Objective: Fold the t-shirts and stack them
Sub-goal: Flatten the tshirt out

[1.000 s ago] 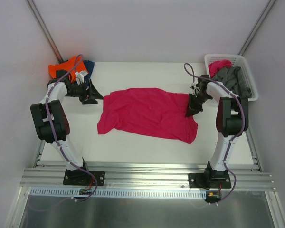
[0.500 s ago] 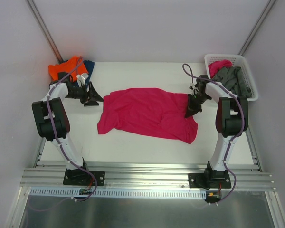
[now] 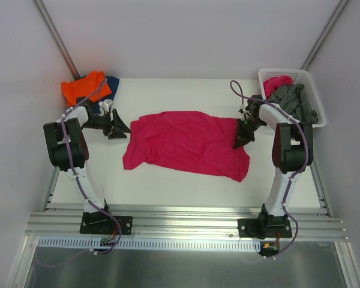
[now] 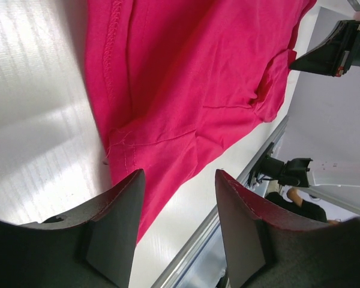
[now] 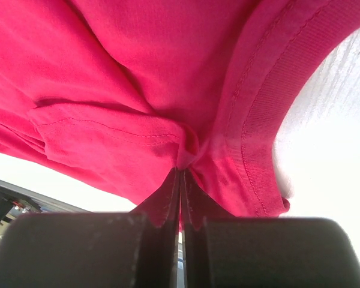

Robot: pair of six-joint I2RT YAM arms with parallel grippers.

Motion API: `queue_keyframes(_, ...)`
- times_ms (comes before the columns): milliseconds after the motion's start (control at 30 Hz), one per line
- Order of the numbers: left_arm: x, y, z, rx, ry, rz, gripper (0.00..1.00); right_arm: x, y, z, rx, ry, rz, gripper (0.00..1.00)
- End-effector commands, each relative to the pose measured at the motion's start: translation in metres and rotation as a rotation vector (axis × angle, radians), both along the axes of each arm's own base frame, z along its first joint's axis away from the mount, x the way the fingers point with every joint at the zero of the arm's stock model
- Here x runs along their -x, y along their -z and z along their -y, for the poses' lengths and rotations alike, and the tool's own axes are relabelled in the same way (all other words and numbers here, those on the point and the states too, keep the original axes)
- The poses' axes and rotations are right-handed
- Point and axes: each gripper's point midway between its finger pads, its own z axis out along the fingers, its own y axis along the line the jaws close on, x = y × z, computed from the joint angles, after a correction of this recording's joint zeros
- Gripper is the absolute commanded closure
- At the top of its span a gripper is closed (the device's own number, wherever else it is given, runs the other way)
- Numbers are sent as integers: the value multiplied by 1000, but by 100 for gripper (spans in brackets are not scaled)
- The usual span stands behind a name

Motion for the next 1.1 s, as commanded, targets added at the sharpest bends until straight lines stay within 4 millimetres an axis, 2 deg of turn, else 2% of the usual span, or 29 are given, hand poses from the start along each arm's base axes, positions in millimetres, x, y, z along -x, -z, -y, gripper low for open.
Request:
queue_keyframes(0,-3,-5,-5,26,-13,7,49,-3,-18,-2,-2,-7,41,99)
queue_keyframes(333,-3,15,-9,27,-20,-44,49,-8,-19,-3,-7,-1,48,99)
queue_keyframes(567,-2,27,-8,38,-20,-78,53,-9,-18,-2,0,0,48,99)
queue_keyframes(600,-2,27,-9,43,-20,-77,57,-9,-18,-2,2,-2,49,99)
queue_keyframes(667,-3,28,-8,46,-19,-79,59,-10,-18,-2,5,-1,50,99)
queue_keyframes(900,-3,34,-7,52,-20,-98,58,-12,-18,-2,6,-3,54,99)
queue_keyframes(1067,-4,36,-7,63,-19,-104,64,-11,-18,-2,6,-1,54,99)
